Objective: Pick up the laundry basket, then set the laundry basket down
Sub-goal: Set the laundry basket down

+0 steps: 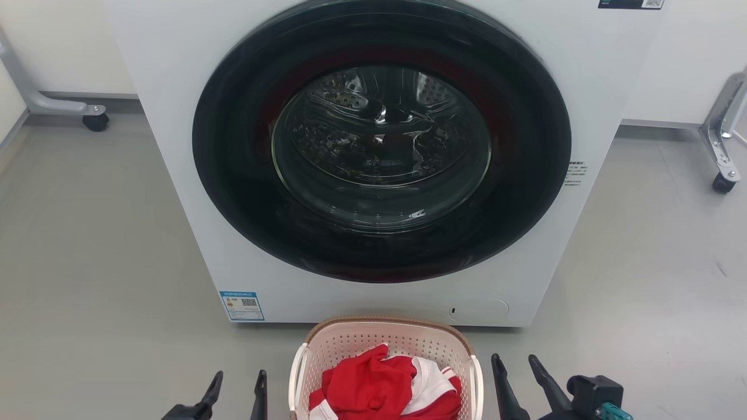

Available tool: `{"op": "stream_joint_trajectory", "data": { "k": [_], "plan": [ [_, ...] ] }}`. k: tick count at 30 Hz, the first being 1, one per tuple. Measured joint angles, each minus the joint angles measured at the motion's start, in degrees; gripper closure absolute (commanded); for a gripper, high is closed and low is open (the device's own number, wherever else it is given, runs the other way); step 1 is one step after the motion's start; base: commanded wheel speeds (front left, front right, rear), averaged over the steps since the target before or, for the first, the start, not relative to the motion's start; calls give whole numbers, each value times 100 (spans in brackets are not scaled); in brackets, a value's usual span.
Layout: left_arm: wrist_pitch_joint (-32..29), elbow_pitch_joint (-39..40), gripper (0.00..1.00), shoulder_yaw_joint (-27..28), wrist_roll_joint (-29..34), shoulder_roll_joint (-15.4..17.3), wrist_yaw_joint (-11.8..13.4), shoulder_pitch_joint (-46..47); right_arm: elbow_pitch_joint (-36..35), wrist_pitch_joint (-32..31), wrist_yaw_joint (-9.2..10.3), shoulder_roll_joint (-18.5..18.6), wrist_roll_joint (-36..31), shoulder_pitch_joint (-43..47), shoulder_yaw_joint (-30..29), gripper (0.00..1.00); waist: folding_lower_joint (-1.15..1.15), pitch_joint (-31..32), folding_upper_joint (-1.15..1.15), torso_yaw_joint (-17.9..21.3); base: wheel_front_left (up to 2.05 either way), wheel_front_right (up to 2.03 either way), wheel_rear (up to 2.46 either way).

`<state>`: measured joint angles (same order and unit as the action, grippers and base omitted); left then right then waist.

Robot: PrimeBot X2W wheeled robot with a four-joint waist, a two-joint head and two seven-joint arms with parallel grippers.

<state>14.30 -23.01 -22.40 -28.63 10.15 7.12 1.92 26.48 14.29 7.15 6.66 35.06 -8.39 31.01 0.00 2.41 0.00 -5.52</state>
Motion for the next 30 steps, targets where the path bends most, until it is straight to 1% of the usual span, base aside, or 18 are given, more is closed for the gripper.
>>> {"op": "stream_joint_trajectory", "data": {
  "k": [12,23,30],
  "plan": [
    [0,654,0,502,412,-54,0,-515,-762,0,18,-94,-754,646,-636,0,0,58,0,42,0,0,0],
    [0,960,0,786,684,-155,0,-743,-1198,0,18,-194,-1284,928,-954,0,0,47,0,108,0,0,0],
    [0,1087,0,893,808,-224,0,-827,-1374,0,18,-231,-1452,1027,-1072,0,1,30,0,108,0,0,0]
  ]
}}
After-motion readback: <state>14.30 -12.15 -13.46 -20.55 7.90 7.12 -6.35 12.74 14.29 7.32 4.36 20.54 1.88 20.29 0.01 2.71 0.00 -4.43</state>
